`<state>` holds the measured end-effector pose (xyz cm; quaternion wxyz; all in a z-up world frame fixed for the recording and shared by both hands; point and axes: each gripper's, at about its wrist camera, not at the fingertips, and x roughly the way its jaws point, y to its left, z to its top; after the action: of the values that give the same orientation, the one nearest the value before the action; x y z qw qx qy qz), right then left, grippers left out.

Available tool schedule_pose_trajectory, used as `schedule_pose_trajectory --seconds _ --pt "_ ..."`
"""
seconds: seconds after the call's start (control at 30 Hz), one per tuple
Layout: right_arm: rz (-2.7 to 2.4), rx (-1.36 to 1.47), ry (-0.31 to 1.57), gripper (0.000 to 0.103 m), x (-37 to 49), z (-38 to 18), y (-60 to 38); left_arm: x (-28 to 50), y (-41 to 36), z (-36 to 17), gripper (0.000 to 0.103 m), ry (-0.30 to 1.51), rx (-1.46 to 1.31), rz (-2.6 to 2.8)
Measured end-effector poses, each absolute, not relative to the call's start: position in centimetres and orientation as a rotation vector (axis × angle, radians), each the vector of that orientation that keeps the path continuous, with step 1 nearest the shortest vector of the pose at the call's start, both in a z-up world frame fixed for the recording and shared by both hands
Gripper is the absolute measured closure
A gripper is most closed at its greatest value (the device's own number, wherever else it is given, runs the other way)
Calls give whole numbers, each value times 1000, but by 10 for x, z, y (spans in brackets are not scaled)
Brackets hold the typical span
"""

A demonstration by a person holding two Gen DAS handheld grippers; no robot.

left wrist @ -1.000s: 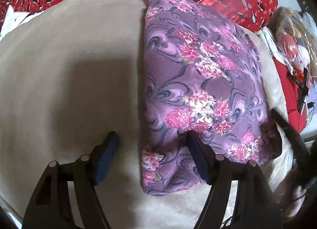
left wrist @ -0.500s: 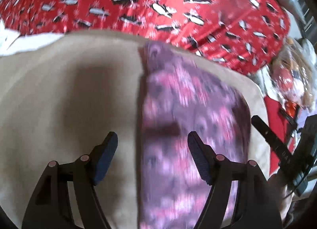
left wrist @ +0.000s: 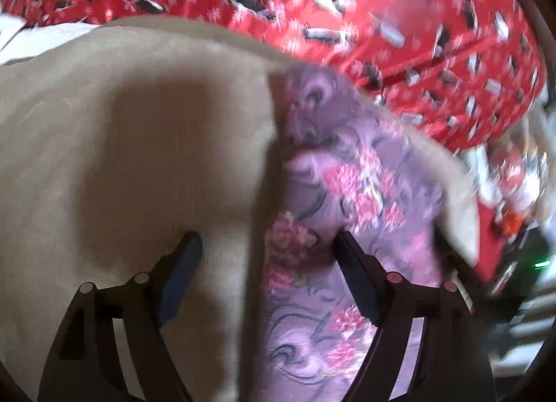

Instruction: Fold small clothes

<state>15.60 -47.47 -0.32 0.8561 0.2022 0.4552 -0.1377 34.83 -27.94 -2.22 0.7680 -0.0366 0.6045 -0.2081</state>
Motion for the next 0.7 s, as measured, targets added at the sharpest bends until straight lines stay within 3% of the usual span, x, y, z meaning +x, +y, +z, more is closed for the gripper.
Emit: schedule_pose_trajectory --seconds 0.1,0.2,0.27,0.3,0.4,0.5,0.6,0.7 --pt "-285 482 906 82 140 16 -477 340 -263 -7 26 1312 -122 -464" --pt "-243 606 865 64 104 21 -485 320 -238 -9 26 1339 -246 -508" --pt "-151 706 827 65 84 13 -483 306 -233 -23 26 1383 -305 -513" --pt "-110 718 861 72 80 1 -477 296 -238 -23 26 1349 -254 -502" --pt "-143 530 893 72 78 3 -455 282 -249 -10 26 1349 -116 -512" --pt "-188 567 882 65 69 19 -457 281 -228 -3 26 1394 -258 -573" --pt "-203 629 842 49 51 21 -467 281 -220 -14 26 1445 -347 -600" --pt "-178 739 830 47 40 2 -480 278 -229 -29 26 1488 -375 -620"
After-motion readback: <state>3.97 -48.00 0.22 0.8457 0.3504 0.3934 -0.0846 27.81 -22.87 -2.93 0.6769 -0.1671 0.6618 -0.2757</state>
